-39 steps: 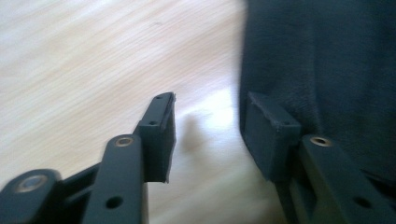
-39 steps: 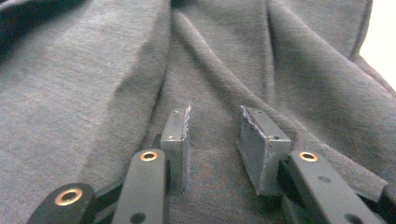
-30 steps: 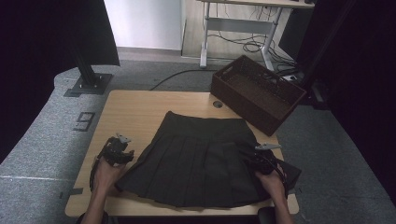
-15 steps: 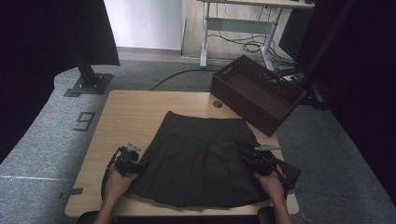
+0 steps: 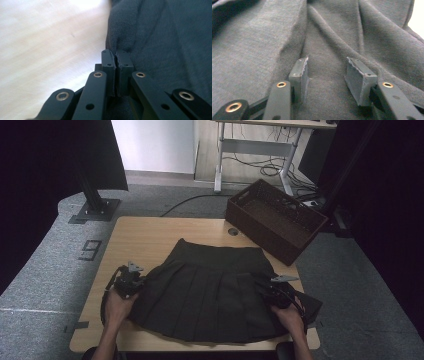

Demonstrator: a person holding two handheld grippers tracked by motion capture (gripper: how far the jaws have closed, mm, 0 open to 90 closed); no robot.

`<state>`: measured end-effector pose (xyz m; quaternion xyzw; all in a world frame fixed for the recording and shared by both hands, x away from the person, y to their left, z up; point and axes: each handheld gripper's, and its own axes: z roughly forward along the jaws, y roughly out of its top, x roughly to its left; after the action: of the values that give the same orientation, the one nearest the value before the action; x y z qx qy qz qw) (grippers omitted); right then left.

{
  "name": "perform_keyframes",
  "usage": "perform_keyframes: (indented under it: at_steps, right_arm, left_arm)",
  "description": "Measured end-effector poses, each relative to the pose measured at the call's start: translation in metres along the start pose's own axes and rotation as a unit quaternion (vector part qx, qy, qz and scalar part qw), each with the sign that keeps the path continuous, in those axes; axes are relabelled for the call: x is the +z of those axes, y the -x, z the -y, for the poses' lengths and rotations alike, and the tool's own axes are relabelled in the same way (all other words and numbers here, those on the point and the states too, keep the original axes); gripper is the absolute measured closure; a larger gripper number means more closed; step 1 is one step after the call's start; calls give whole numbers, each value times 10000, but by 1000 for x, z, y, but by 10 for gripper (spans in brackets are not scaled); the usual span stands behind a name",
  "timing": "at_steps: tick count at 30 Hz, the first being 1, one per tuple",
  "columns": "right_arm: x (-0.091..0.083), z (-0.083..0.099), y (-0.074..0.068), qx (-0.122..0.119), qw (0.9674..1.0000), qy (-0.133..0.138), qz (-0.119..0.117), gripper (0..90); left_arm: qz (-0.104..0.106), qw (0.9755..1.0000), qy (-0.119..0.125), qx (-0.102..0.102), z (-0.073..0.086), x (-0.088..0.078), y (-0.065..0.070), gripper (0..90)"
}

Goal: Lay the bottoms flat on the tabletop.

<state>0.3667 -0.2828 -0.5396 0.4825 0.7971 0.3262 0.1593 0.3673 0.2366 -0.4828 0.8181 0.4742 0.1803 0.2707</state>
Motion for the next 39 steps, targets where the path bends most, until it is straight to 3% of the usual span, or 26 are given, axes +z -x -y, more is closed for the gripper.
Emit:
perform_keyframes:
  at_steps: [2,3,5,7,10,14,15,18,20,21,23,26,30,33,35,39]
  right_arm:
    - [-3,-1,-3,-26,9999,-55,-129,502]
    - [-7,-1,-4,-26,9999,-5,-159,498]
    - [-16,-2,-3,20,9998,148,-118,521]
    - [-18,0,-1,-86,9998,20,156,570]
    - [-13,6,4,-98,9995,-178,261,662]
    - [-12,8,-4,-111,9993,-168,303,789]
    - [-12,8,-8,-120,9996,-224,133,828]
    - [-14,11,-29,-309,9990,-288,-160,825]
    - [-18,10,-41,-550,9963,-522,-401,747]
    - [-20,8,-42,-644,9955,-566,-411,700]
    - [-22,0,-38,-606,9967,-397,-361,653]
    - [-20,-25,-21,-470,9989,-58,44,575]
    - [2,-56,4,-277,9991,-20,326,515]
    - [18,-68,17,-107,9991,-26,409,489]
    - [25,-71,22,12,9992,-30,406,484]
    - [36,-72,25,0,9996,-133,243,520]
  left_arm:
    - [278,9988,-391,81,1,7,3,843]
    - [236,9984,-478,164,5,13,6,818]
    - [217,9988,-424,72,12,24,9,719]
    - [273,9990,-361,-24,18,32,10,654]
    - [215,9995,-217,-104,26,35,13,666]
    - [182,9994,-210,-221,36,26,22,732]
    - [189,9992,-256,-244,41,22,24,737]
    - [290,9979,-532,-247,55,6,30,733]
    - [243,9969,-728,-157,58,-4,27,671]
    - [218,9981,-557,-144,57,-7,23,629]
    - [133,9993,-234,-266,49,-9,14,548]
    - [166,9989,141,-411,25,5,0,479]
    - [230,9981,141,-556,-2,38,-10,434]
    - [169,9975,112,-676,-13,57,-15,418]
    - [290,9968,121,-736,-17,65,-17,416]
    - [298,9983,-113,-498,-22,78,-7,422]
